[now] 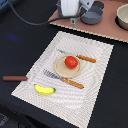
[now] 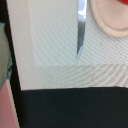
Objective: Interact with the objects in diverse but meaningful ways.
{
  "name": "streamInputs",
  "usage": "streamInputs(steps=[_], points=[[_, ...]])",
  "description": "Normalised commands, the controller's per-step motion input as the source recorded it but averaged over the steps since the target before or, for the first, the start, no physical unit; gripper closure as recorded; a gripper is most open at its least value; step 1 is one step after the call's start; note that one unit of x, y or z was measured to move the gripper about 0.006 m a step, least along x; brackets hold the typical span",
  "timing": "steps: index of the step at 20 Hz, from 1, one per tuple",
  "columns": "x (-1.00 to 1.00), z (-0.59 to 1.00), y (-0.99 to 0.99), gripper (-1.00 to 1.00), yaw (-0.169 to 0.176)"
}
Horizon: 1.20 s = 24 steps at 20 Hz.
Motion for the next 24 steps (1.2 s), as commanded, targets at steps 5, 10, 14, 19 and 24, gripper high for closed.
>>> streamInputs(steps=[5,10,14,19,24], points=[[0.17,-0.11,-0.32,-1.00,-0.024],[0.13,-0.18,-0.30,-1.00,-0.016],[0.17,-0.22,-0.29,-1.00,-0.016],[0.25,-0.28,-0.31,-1.00,-0.027],[0.28,-0.29,-0.27,-1.00,-0.031]])
